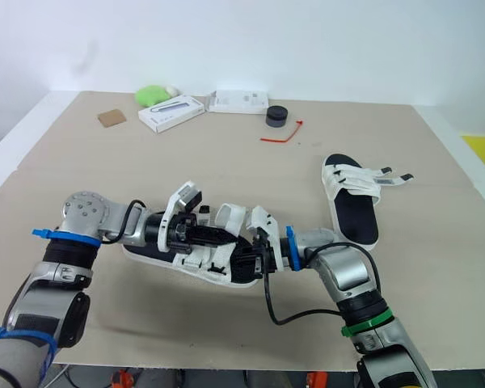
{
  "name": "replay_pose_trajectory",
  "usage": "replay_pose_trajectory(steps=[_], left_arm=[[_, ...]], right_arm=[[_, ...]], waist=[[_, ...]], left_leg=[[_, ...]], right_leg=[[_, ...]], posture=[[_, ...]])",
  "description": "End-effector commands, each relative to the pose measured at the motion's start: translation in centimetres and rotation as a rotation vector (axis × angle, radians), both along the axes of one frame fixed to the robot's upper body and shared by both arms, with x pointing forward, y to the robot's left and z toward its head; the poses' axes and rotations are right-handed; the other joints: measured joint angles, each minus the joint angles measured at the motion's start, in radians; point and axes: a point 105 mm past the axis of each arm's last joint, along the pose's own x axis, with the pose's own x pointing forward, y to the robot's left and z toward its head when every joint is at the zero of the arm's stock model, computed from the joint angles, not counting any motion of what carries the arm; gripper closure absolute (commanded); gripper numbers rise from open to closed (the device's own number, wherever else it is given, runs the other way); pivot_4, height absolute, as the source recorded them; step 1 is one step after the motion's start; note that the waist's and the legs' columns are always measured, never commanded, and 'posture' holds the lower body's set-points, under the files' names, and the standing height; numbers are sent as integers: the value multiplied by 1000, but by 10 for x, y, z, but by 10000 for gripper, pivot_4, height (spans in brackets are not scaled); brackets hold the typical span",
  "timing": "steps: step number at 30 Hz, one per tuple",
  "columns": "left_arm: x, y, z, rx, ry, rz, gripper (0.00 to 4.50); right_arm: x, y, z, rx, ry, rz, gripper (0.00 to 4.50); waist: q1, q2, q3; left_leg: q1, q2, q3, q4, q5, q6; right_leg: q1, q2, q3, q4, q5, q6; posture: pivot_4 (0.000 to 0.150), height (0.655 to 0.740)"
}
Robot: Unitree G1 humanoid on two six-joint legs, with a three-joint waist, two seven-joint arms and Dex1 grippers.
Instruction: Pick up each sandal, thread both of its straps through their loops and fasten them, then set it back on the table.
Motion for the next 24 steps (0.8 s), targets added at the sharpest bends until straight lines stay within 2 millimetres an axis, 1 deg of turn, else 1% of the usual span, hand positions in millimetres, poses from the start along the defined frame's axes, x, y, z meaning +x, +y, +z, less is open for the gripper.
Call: replay_pose_trajectory(steps=[1,6,9,12,15,18,21,22,24], left_arm=[[-9,-5,-7,20,28,-41,44015],[-5,-6,-25,105,29,18,44015],[-8,-4,-43,225,-67,43,44015],[-13,-1,-48,261,-149,26,44015],[-17,3,-43,255,-276,-2,44015],[-17,4,-40,228,-336,-20,44015],[-12,7,-23,147,-460,-19,44015],[-10,9,-19,131,-515,-17,44015],[-7,11,-16,104,-574,-9,44015]], right_arm=[[-3,-2,-27,-73,79,-32,45000],[-4,-2,-28,-75,79,-31,45000],[-4,-2,-28,-76,77,-32,45000],[-4,-2,-27,-75,77,-33,45000],[-4,-3,-28,-77,78,-36,45000],[-3,-4,-28,-77,78,-37,45000],[-3,-4,-27,-75,78,-39,45000],[-3,-4,-27,-73,78,-39,45000],[-2,-4,-26,-71,77,-40,45000]], waist=[[0,0,0],[1,1,-2],[1,1,-5],[1,3,-7],[1,5,-10],[1,7,-11],[1,7,-11],[0,7,-11],[0,8,-11]], left_leg=[[0,0,0,0,0,0],[0,0,0,0,0,0],[1,0,0,0,0,0],[3,0,0,0,0,0],[4,0,0,0,0,-1],[4,0,0,-1,-1,-1],[4,0,0,-2,-1,-1],[4,0,0,-2,-1,-1],[3,0,1,-2,-1,-1]], right_leg=[[0,0,0,0,0,0],[0,0,0,0,0,0],[1,0,0,0,0,0],[3,0,0,0,0,0],[3,0,0,0,0,-1],[3,0,0,0,-1,-2],[2,0,0,0,-2,-2],[2,0,0,0,-2,-2],[2,0,1,0,-2,-2]], posture=[[1500,7400],[1500,7400],[1500,7400],[1500,7400],[1500,7400],[1500,7400],[1500,7400],[1500,7400],[1500,7400]])
